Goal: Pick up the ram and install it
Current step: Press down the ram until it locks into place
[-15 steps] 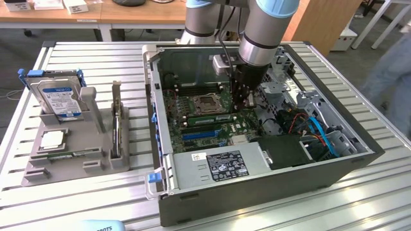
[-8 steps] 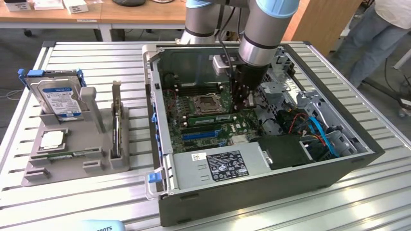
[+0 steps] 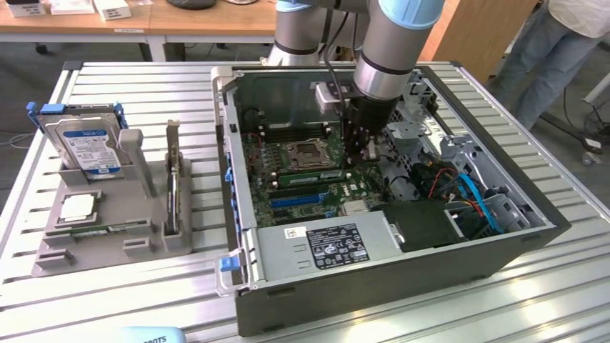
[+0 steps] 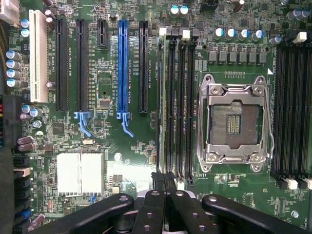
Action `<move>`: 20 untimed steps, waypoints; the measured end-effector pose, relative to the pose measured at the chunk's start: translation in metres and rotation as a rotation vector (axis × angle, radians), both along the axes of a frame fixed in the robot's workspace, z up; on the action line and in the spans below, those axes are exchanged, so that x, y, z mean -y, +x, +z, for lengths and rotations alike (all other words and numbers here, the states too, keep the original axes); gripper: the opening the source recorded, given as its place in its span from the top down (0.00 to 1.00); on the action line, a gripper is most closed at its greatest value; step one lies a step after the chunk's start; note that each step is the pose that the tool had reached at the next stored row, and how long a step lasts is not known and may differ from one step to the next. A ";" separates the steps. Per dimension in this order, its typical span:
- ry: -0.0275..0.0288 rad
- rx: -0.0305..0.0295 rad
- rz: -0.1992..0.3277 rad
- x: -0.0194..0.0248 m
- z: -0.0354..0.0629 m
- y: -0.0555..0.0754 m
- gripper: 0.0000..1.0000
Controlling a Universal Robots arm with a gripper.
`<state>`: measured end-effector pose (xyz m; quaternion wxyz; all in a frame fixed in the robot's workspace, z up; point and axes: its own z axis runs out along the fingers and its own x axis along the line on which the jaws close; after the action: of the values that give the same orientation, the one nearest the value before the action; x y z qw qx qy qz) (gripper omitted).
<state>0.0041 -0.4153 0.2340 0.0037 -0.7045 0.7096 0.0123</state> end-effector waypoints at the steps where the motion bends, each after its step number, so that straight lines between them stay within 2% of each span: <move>1: 0.0000 0.0000 0.000 0.0000 -0.0004 0.000 0.90; 20: -0.0001 0.0000 0.000 -0.0008 -0.0031 0.000 0.90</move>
<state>0.0041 -0.4146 0.2309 0.0037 -0.7043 0.7097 0.0123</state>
